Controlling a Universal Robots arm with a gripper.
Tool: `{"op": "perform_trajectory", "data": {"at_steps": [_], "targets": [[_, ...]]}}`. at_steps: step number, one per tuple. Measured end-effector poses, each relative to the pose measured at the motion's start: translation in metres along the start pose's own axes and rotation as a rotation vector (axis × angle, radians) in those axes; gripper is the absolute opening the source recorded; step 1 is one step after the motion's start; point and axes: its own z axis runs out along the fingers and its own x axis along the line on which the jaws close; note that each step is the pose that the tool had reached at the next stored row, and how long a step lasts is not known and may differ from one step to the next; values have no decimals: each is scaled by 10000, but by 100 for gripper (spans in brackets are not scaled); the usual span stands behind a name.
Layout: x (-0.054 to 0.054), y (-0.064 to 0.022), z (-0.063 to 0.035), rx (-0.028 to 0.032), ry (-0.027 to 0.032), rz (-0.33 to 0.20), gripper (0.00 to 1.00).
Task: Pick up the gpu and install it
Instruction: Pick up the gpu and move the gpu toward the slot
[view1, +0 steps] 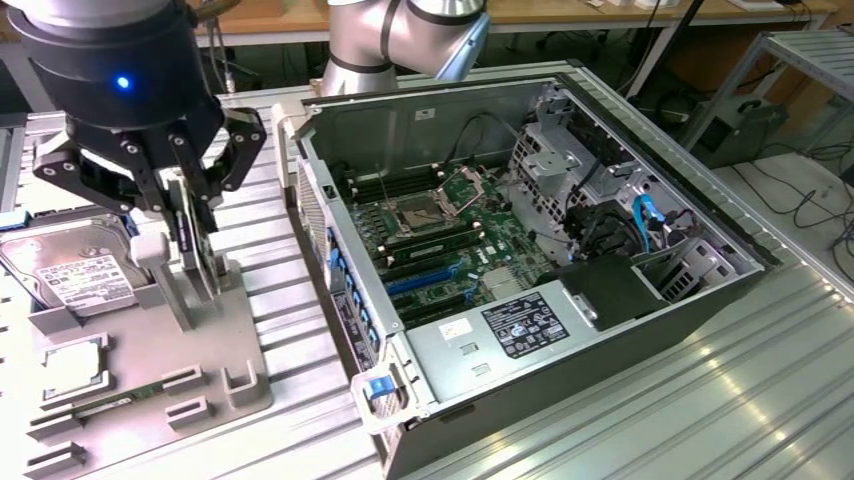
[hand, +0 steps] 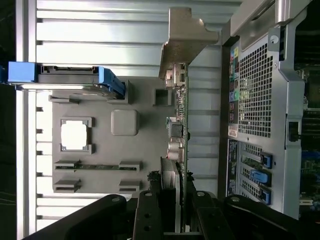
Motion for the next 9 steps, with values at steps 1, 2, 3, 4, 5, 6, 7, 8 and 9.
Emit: {"op": "perform_trajectory", "data": {"at_steps": [1,2,3,4,5,6,7,8,9], "targets": [[-1,1,-32,-1,-1,0,28],[-1,3,-63,-2,-2,1,28],[-2,4,-93,-1,-1,0,28],[-3,6,-140,0,-1,0,28],[-4,7,-162,-1,-1,0,28],[-4,8,-184,-1,-2,0,28],[-5,9,-209,-1,-1,0,28],[-5,10,-234,1,0,-1,28],[-6,11,-258,3,1,-1,28]]}}
